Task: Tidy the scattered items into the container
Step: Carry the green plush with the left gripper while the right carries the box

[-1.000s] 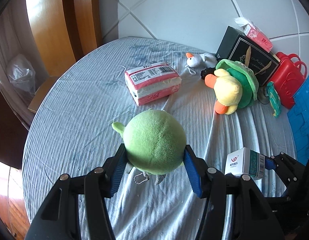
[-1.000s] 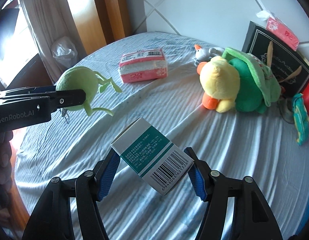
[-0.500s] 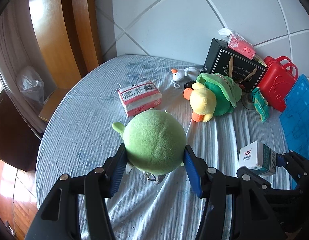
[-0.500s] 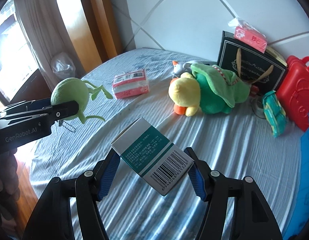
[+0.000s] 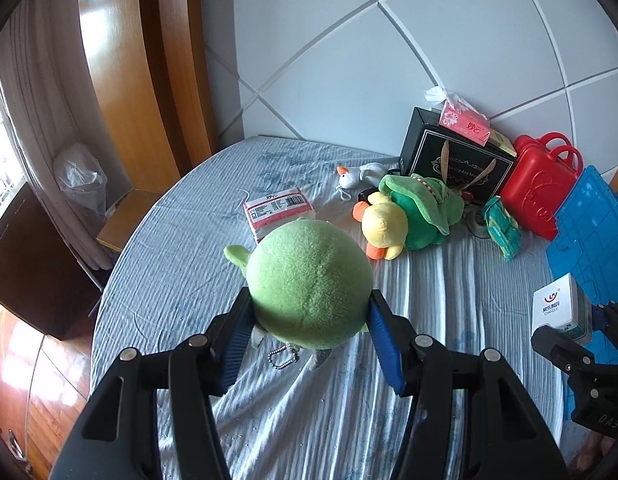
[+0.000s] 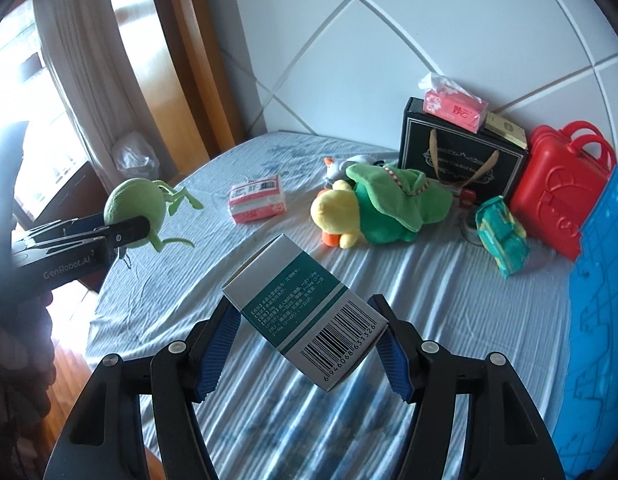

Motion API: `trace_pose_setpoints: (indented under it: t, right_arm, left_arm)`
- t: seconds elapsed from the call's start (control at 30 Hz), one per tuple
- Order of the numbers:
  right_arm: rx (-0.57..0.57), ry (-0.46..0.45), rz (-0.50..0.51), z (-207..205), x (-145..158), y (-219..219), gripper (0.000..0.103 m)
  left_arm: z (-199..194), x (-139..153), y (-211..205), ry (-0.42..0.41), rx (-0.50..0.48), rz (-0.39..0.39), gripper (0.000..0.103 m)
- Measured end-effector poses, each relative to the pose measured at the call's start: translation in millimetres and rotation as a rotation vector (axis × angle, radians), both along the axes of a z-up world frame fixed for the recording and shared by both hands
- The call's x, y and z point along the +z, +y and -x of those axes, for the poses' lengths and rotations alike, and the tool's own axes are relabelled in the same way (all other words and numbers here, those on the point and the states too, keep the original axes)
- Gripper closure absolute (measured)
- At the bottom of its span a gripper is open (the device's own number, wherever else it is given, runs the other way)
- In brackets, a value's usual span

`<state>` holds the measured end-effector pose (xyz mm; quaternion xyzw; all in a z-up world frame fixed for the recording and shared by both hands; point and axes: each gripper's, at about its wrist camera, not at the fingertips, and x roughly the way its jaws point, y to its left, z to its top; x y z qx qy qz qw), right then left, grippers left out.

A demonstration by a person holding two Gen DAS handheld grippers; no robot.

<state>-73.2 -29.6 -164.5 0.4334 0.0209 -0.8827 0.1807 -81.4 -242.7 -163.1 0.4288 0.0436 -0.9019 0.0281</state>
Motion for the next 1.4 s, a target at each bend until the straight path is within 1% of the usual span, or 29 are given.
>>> trace_pose_setpoints:
  t: [0.27, 0.47, 0.6, 0.9, 1.03, 1.4]
  right_arm:
    - [0.000, 0.011, -0.012, -20.2, 25.1, 30.0, 0.038]
    - [0.006, 0.042, -0.028, -32.9, 47.3, 51.6, 0.038]
    - [-0.001, 0.059, -0.019, -40.0, 60.7, 67.6, 0.038]
    - [-0.016, 0.079, 0.019, -61.7, 84.3, 105.0, 0.038]
    - [-0.036, 0.096, 0.026, -70.3, 91.9, 126.9, 0.038]
    - [-0.090, 0.097, 0.054, -89.6, 98.8, 194.9, 0.038]
  left_arm:
    - [-17.2, 28.4, 35.4, 0.039, -0.026, 0.017, 0.048]
    - [-25.6, 47.2, 62.5, 0.063, -0.053, 0.029, 0.048]
    - [-30.3, 58.8, 76.7, 0.078, -0.063, 0.031, 0.048]
    - [-42.0, 74.4, 119.7, 0.099, -0.106, 0.044, 0.048]
    - [-45.8, 80.0, 135.5, 0.109, -0.113, 0.035, 0.048]
    - [-47.5, 101.5, 188.7, 0.139, -0.135, 0.039, 0.048]
